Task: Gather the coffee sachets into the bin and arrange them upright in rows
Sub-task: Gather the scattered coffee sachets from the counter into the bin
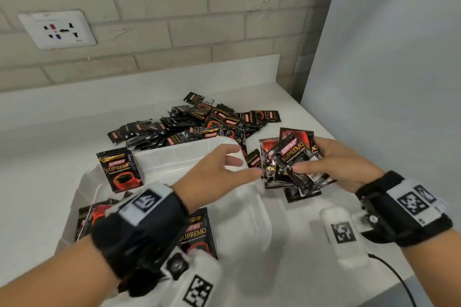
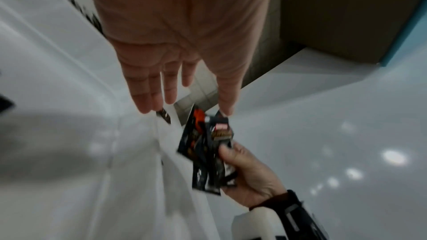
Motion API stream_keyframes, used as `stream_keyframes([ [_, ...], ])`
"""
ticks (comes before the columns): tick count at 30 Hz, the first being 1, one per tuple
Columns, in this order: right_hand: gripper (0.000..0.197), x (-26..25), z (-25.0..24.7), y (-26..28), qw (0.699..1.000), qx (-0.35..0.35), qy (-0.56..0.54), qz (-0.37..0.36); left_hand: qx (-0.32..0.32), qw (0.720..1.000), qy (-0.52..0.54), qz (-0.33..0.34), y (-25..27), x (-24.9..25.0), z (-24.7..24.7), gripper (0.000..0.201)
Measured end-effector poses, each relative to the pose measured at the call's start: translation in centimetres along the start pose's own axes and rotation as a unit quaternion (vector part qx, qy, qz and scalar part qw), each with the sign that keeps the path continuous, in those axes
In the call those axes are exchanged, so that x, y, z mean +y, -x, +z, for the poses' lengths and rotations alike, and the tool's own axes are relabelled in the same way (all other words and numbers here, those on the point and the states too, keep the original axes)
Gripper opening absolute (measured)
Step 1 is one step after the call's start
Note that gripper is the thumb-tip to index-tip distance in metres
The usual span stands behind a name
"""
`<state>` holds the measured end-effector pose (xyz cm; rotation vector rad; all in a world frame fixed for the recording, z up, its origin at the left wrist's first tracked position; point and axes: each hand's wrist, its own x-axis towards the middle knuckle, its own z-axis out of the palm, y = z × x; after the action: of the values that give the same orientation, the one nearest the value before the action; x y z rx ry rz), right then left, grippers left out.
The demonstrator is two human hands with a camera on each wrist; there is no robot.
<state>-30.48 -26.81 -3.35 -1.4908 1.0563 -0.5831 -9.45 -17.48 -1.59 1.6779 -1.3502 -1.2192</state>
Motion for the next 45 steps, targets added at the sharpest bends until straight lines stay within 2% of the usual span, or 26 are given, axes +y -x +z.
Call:
stream_keyframes([
  [2, 0.054, -1.0, 1.1, 0.4, 0.999, 0.002, -0.038, -0.034, -0.034, 0.997, 0.058, -0.031, -0.7, 0.9, 1.3, 0.060],
  [5, 0.055, -2.6, 3.2, 0.8, 0.992, 0.001, -0.061, -0.110, -0.066, 0.986, 0.150, -0.033, -1.3, 2.4, 2.2, 0.016],
  [8, 0.054, -3.7, 5.1, 1.1, 0.985, 0.010, -0.043, -0.167, -0.061, 0.978, 0.201, -0.008, -1.4, 2.7, 1.8, 0.015],
  [11, 0.067, -4.3, 6.2, 1.5, 0.983, -0.035, 0.005, -0.178, -0.049, 0.977, 0.205, 0.016, -0.7, 2.3, 0.2, 0.011],
  [13, 0.075, -4.7, 5.9, 1.4, 0.988, -0.056, 0.028, -0.140, -0.024, 0.981, 0.190, 0.028, 0.0, 1.8, -1.5, 0.018],
  [14, 0.073, -4.7, 5.4, 1.0, 0.991, -0.051, 0.045, -0.113, -0.007, 0.982, 0.184, 0.032, 0.3, 1.3, -2.6, 0.024],
  [17, 0.049, -3.9, 3.2, -1.1, 0.986, 0.007, 0.152, -0.074, 0.054, 0.985, 0.160, 0.043, 2.4, -0.3, -6.6, 0.045],
  [19, 0.038, -2.5, 1.9, -3.0, 0.966, 0.022, 0.250, -0.059, 0.096, 0.987, 0.120, 0.045, 3.9, -1.9, -9.2, 0.059],
  [21, 0.039, -0.8, 1.2, -4.8, 0.937, 0.003, 0.350, -0.016, 0.138, 0.986, 0.089, 0.017, 5.5, -3.3, -11.3, 0.060],
  [24, 0.055, 1.2, 2.0, -6.5, 0.902, -0.033, 0.427, 0.056, 0.183, 0.980, 0.018, -0.079, 7.3, -7.2, -13.4, 0.099],
  [25, 0.063, 1.7, 2.5, -6.8, 0.891, -0.046, 0.446, 0.064, 0.184, 0.977, -0.002, -0.109, 7.7, -8.3, -13.5, 0.105],
  [28, 0.075, 2.6, 3.7, -7.5, 0.867, -0.074, 0.489, 0.063, 0.196, 0.970, -0.031, -0.138, 8.6, -10.8, -12.7, 0.102],
  [30, 0.070, 2.5, 4.0, -7.7, 0.880, -0.085, 0.463, 0.064, 0.199, 0.971, -0.056, -0.124, 8.8, -11.2, -11.8, 0.070],
  [31, 0.066, 2.5, 4.1, -7.7, 0.889, -0.089, 0.445, 0.068, 0.215, 0.967, -0.083, -0.113, 8.6, -11.4, -11.5, 0.068],
  [33, 0.061, 2.5, 4.1, -7.7, 0.896, -0.095, 0.426, 0.073, 0.262, 0.946, -0.174, -0.082, 8.1, -12.8, -11.7, 0.080],
  [35, 0.058, 2.5, 4.1, -7.6, 0.900, -0.099, 0.418, 0.077, 0.296, 0.910, -0.280, -0.074, 7.8, -13.0, -11.4, 0.087],
  [38, 0.055, 2.7, 3.9, -7.4, 0.905, -0.098, 0.408, 0.077, 0.271, 0.886, -0.372, -0.048, 7.8, -14.3, -11.2, 0.094],
  [40, 0.053, 2.7, 3.8, -7.3, 0.906, -0.100, 0.405, 0.074, 0.260, 0.887, -0.374, -0.071, 8.0, -14.5, -11.2, 0.085],
  [42, 0.048, 2.8, 3.8, -7.3, 0.907, -0.104, 0.403, 0.070, 0.224, 0.904, -0.342, -0.126, 8.3, -14.5, -10.9, 0.086],
  [45, 0.043, 3.0, 3.6, -7.5, 0.906, -0.103, 0.404, 0.066, 0.201, 0.917, -0.320, -0.125, 8.6, -14.7, -10.3, 0.090],
])
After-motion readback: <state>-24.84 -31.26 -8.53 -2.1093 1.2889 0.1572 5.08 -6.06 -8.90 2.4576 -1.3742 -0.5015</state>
